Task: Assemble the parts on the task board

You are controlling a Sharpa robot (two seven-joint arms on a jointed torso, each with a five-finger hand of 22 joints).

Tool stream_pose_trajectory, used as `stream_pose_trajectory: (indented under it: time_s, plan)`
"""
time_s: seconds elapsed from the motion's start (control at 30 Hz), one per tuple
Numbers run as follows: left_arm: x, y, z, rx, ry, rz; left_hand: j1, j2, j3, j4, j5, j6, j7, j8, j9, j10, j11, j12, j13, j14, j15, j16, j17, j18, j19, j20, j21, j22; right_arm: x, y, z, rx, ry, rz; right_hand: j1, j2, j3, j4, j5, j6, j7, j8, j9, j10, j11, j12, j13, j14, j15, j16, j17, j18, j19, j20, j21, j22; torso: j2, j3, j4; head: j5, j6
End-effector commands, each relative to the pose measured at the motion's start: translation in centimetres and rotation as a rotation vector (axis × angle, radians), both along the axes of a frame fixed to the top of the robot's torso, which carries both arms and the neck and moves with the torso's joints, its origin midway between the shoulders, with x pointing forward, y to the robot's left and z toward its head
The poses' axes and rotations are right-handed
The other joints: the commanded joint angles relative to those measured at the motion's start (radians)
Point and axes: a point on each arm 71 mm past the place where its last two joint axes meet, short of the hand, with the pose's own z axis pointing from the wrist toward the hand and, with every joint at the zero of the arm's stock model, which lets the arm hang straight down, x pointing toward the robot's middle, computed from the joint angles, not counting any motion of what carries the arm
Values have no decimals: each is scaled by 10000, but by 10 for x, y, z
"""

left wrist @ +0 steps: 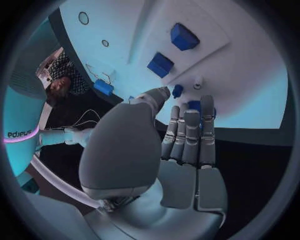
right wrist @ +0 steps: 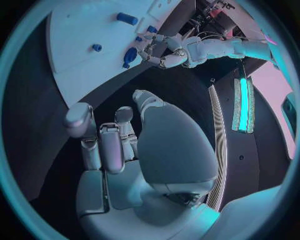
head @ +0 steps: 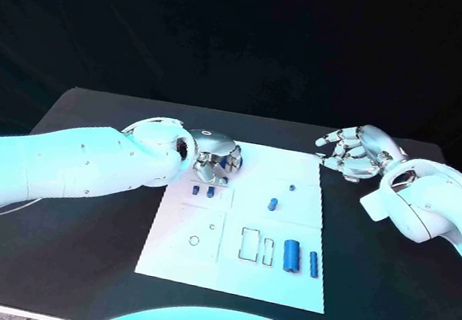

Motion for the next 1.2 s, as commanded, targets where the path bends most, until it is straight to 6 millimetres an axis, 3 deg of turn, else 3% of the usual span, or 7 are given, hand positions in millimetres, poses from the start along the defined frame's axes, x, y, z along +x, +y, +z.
stream_pose_trajectory:
  time_s: [0.03, 0.53, 1.07, 1.2]
  plan:
    - [-1, -3, -3, 308, 141, -203, 110, 33, 129, -15, 6, 170, -10, -63, -64, 138, -46, 47, -46, 52, -19, 89, -16, 141, 77, -45, 67, 47, 0, 1, 2, 123, -291, 74, -26, -93, 93, -4, 54, -75, 8, 68, -13, -179, -36, -227, -285, 130, -50, -137, -181, 215, -95, -9, -248, -128, 0, 5, 2, -9, -12]
    - [1, -4, -8, 413, 290, -209, 305, 182, 1010, -417, -46, 1121, -112, -169, -339, 1052, -302, -227, -371, 809, -255, 736, 529, 146, 91, -261, 586, 509, 0, 1, 3, 187, -339, 57, -48, -139, 216, -7, 67, -111, 7, 100, -21, -368, -39, -553, -703, 59, -56, -323, -412, 264, -211, -16, -583, -303, -2, -3, 2, -43, -40]
    - [2, -5, -12, 478, 389, -213, 168, 273, 1225, -602, -95, 1389, -86, -310, -419, 1395, -349, -575, -547, 1047, -302, 899, 657, 113, 141, -310, 859, 818, -1, 1, 3, 182, -306, 68, -64, -150, 249, -5, 76, -82, 1, 132, -14, -345, -44, -563, -727, 62, -60, -338, -413, 264, -206, -19, -610, -316, -11, -1, 7, -61, -74]
    - [2, -5, -11, 409, 318, -215, 97, 455, 1299, -764, -104, 1820, -141, -276, -360, 1938, -526, -738, -602, 1639, -450, 1191, 1267, 15, 614, -405, 1310, 1376, -1, 1, 3, 184, -307, 72, -64, -150, 249, -5, 76, -82, 1, 132, -14, -345, -44, -563, -727, 62, -60, -338, -413, 264, -206, -19, -610, -316, -12, 3, 8, -57, -78]
